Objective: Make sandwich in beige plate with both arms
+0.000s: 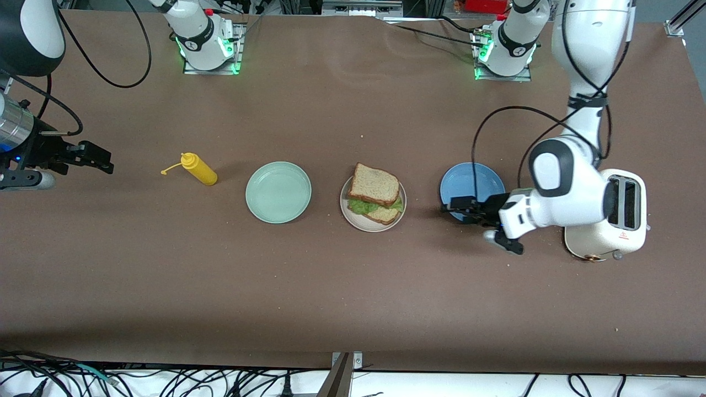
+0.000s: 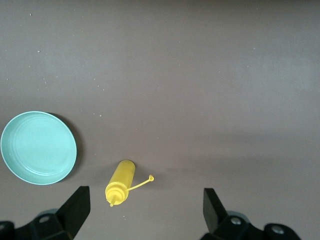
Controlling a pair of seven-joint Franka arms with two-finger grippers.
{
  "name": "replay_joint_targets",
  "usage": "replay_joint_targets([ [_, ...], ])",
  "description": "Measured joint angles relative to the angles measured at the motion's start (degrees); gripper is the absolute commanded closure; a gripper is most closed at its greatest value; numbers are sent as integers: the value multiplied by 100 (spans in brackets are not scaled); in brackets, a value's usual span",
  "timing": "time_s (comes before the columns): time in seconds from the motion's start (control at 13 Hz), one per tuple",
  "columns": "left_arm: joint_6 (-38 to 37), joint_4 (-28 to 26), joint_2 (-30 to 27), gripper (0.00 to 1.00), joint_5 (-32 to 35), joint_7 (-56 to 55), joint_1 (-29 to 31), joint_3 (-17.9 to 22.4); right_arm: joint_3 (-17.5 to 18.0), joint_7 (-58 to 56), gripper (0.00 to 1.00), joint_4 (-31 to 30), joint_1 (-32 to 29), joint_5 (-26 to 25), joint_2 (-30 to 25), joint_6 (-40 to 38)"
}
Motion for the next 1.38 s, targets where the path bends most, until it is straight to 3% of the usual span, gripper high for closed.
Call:
replay_joint_targets([
  [0.31, -80, 185, -184, 0, 1411, -132, 14, 671, 6, 351, 0, 0, 3, 0, 0, -145],
  [0.54, -394, 322, -335, 0, 1793, -195, 14, 1127, 6, 373, 0, 1, 3, 0, 0, -145],
  [0.77, -593, 384, -427, 0, 2003, -195, 10, 1355, 6, 382, 0, 0, 3, 1, 0, -146],
  [1.08, -1392, 1037, -466, 0, 3096, -224, 9, 1709, 4, 391, 0, 0, 1, 1, 0, -150],
  [1.38, -1867, 1528, -477, 0, 3641, -367, 9, 1824, 3, 394, 0, 1, 1, 1, 0, -167],
])
